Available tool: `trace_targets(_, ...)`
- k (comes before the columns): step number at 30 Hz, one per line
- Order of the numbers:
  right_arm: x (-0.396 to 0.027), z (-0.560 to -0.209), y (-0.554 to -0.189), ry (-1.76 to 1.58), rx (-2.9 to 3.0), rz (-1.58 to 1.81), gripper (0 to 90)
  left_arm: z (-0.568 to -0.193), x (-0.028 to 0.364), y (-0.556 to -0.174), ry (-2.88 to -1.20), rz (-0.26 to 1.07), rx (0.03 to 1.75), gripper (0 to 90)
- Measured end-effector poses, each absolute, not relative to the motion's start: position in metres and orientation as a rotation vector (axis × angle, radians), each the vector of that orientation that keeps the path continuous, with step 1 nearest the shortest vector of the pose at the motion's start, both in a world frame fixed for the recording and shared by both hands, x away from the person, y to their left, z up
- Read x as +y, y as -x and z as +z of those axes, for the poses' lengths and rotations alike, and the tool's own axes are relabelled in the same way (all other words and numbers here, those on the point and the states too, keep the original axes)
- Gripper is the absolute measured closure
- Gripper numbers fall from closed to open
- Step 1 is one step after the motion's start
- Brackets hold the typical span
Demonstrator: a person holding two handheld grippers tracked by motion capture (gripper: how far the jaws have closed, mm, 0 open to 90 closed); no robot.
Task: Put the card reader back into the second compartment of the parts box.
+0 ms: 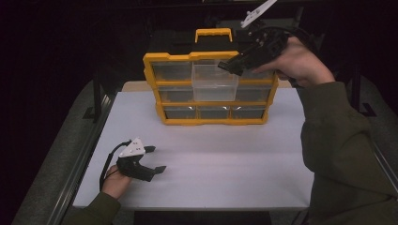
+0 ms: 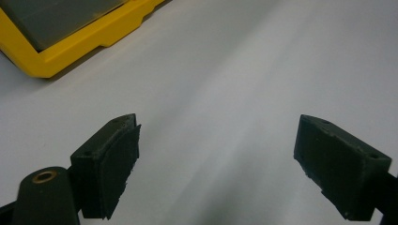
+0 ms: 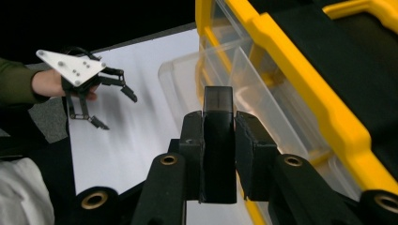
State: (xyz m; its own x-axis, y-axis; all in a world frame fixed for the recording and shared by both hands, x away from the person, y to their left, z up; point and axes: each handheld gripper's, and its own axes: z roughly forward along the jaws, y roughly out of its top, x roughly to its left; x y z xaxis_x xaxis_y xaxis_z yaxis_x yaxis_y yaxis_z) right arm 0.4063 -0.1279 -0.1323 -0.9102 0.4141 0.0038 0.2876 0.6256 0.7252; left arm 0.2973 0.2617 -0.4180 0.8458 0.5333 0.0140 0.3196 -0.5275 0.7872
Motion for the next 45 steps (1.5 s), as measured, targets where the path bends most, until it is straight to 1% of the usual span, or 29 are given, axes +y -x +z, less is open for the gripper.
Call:
trace_targets(11, -0.095, -0.151, -0.428, -0.602, 2.713, 1.131, 71.7, -0.418, 0.265, -0.294, -2.162, 0.317, 0.609, 14.6)
trace_targets(12, -0.094, -0.152, -0.429, -0.612, 2.709, 1.131, 69.9, -0.418, 0.265, -0.293, -2.161, 0.317, 0.608, 14.6)
trace_targets(14, -0.094, -0.152, -0.429, -0.639, 2.690, 1.152, 61.9, -0.418, 0.266, -0.293, -2.160, 0.320, 0.608, 14.6)
trace_targets(16, -0.096, -0.151, -0.428, -0.646, 2.674, 1.168, 58.1, -0.417, 0.266, -0.293, -2.157, 0.319, 0.610, 14.6)
trace_targets(22, -0.113, -0.148, -0.420, -0.684, 2.626, 1.197, 49.1, -0.418, 0.265, -0.293, -2.162, 0.322, 0.606, 14.6)
trace_targets(28, -0.134, -0.148, -0.405, -0.709, 2.591, 1.191, 42.6, -0.417, 0.265, -0.293, -2.164, 0.325, 0.608, 14.6)
trace_targets(31, -0.142, -0.152, -0.398, -0.714, 2.574, 1.174, 37.0, -0.417, 0.265, -0.293, -2.166, 0.325, 0.608, 14.7)
trace_targets(37, -0.153, -0.166, -0.386, -0.721, 2.548, 1.175, 30.7, -0.418, 0.265, -0.293, -2.164, 0.324, 0.609, 14.6)
trace_targets(45, -0.159, -0.199, -0.377, -0.755, 2.539, 1.176, 18.6, -0.418, 0.265, -0.293, -2.161, 0.325, 0.609, 14.6)
